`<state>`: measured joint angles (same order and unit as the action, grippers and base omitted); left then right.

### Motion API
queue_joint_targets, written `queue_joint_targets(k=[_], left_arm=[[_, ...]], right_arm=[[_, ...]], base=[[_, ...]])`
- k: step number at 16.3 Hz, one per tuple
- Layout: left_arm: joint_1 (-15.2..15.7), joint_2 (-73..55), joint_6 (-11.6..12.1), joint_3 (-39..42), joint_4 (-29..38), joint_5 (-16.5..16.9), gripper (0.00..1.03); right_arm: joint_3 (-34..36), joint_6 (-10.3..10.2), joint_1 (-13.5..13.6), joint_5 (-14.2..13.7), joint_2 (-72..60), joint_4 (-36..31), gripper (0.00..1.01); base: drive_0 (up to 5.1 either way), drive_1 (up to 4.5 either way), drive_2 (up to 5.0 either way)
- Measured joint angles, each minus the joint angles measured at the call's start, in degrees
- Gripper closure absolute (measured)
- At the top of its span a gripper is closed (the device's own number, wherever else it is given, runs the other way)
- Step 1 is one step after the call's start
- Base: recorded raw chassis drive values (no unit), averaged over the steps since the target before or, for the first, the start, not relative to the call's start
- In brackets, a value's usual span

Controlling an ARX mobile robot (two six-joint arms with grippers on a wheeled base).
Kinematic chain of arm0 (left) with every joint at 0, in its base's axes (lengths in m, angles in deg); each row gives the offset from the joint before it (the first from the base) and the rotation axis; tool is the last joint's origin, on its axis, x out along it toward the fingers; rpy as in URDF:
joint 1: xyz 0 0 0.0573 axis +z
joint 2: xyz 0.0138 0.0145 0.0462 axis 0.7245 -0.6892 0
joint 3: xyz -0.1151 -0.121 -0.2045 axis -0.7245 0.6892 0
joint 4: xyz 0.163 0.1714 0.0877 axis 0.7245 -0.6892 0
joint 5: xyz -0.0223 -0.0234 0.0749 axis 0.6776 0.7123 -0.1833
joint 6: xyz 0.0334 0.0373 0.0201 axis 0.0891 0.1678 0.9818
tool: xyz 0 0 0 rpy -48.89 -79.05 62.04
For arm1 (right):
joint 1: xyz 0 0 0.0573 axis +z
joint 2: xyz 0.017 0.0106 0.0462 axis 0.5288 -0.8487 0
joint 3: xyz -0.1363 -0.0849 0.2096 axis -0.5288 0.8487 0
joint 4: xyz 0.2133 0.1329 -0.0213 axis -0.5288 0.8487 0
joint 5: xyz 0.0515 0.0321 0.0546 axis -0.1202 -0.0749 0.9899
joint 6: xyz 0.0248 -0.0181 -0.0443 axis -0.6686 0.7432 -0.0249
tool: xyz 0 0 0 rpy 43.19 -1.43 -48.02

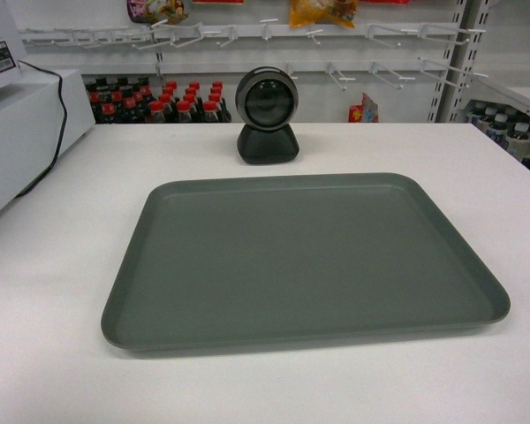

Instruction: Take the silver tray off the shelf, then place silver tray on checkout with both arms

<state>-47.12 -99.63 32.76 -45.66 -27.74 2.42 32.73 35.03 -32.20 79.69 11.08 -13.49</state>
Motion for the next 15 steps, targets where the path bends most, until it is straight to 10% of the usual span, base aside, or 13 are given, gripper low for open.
queue_joint_targets(k=[11,15], left_arm=[[0.68,38.16,0.00,0.98,-34.47,0.42,1.01],[0.68,48.28,0.02,0.98,-45.27,0.44,1.01]], right_arm=[[0.48,0.02,0.02,0.04,36.15,37.62,0.99],[0.48,0.00,0.04,0.17,41.24,40.41,0.99]], base=[[0.0,0.00,0.0],[0.0,0.00,0.0]])
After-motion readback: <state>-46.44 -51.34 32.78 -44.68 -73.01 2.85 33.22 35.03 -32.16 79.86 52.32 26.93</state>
